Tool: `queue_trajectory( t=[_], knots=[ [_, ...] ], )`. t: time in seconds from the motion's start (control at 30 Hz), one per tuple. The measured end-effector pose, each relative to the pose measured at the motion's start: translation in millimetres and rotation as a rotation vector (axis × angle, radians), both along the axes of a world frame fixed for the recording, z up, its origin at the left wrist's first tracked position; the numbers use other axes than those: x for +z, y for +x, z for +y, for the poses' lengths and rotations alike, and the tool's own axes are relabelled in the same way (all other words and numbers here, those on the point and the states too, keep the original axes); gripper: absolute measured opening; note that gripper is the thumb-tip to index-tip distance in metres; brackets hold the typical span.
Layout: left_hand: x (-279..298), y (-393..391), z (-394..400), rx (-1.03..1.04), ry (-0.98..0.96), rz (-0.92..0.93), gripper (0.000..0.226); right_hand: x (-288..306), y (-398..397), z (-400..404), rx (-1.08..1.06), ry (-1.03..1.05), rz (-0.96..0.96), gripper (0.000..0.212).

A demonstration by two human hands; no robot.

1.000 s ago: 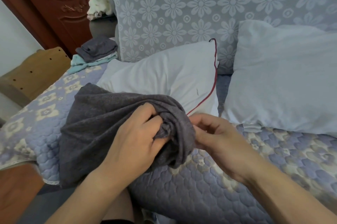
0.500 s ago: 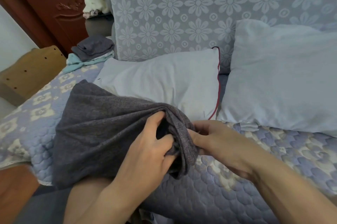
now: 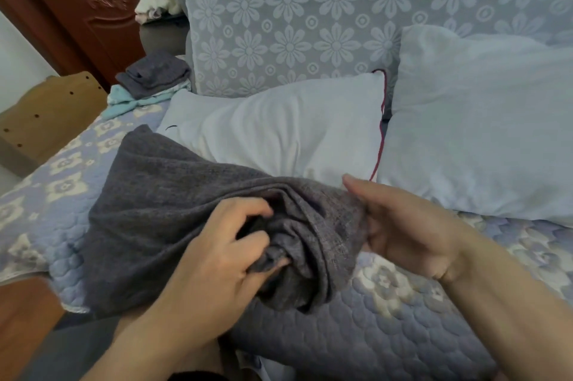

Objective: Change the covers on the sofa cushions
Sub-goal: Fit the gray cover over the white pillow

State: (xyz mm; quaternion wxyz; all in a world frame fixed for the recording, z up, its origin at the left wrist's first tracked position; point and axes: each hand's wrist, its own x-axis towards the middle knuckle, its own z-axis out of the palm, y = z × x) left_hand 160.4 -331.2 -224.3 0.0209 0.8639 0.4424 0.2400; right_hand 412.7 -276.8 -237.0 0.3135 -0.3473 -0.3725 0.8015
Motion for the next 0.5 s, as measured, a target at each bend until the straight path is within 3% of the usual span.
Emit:
queue_trajectory(
  t=[0.1, 0.2, 0.27, 0.37, 0.5],
  knots=[
    [0.9, 15.9, -8.1, -0.131, 0.088, 0.196, 0.028, 8.6, -10.3, 2.6, -0.184, 0.059, -0.209, 0.055],
    [-4.4, 33.1, -11.1, -0.237, 0.057, 0.329, 0.026, 7.5, -12.4, 15.0, -0.496, 0.1, -0.403, 0.055],
    [-2.5, 38.9, -13.2, -0.32, 0.008, 0.324, 0.027, 6.2, -3.7, 28.5, -0.717, 0.172, -0.539, 0.058],
    [11.3, 45.4, -17.2, -0.453, -0.112, 0.253, 0.033, 10.2, 19.0, 50.0, -0.88, 0.255, -0.737, 0.072],
    [30.9, 55.4, -18.6, -0.549, -0.311, 0.155, 0.041, 1.0, 44.6, 75.1, -1.063, 0.206, -0.709, 0.066]
  ],
)
